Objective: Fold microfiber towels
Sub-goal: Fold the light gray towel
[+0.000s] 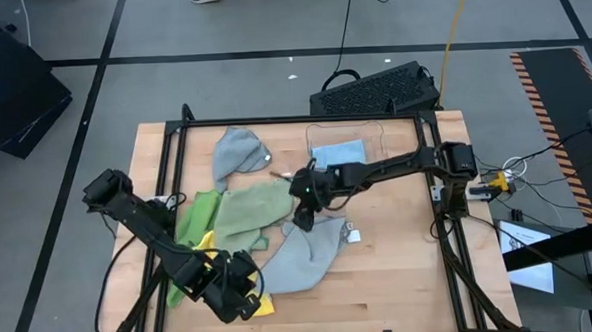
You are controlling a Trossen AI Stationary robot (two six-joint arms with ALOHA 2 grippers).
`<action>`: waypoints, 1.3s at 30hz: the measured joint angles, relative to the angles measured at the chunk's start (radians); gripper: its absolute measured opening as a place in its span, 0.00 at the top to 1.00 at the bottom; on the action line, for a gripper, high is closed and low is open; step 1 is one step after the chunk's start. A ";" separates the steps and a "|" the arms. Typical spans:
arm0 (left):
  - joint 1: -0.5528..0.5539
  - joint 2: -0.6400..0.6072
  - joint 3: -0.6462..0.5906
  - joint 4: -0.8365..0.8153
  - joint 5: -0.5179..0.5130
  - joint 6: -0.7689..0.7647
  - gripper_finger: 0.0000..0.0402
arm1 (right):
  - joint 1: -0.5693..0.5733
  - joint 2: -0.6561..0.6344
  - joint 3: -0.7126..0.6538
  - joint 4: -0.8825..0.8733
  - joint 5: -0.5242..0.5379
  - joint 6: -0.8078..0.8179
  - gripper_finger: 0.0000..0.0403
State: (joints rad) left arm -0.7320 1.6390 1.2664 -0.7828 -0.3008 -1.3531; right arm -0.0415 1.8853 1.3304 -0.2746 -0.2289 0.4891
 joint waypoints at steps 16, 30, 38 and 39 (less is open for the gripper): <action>-0.010 0.000 -0.014 -0.008 0.006 0.008 0.98 | 0.008 0.079 0.002 0.084 0.074 0.250 0.42; -0.009 0.000 -0.014 -0.056 0.002 0.035 0.96 | 0.023 0.166 -0.002 0.159 0.008 0.439 0.42; -0.010 0.000 -0.014 -0.060 0.002 0.037 0.98 | 0.021 0.202 0.001 0.190 -0.046 0.458 0.71; -0.010 0.000 -0.014 -0.060 0.002 0.037 0.97 | 0.020 0.203 0.001 0.188 -0.052 0.457 0.77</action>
State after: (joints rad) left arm -0.7422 1.6390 1.2526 -0.8425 -0.2993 -1.3157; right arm -0.0217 2.0882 1.3312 -0.0864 -0.2813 0.9464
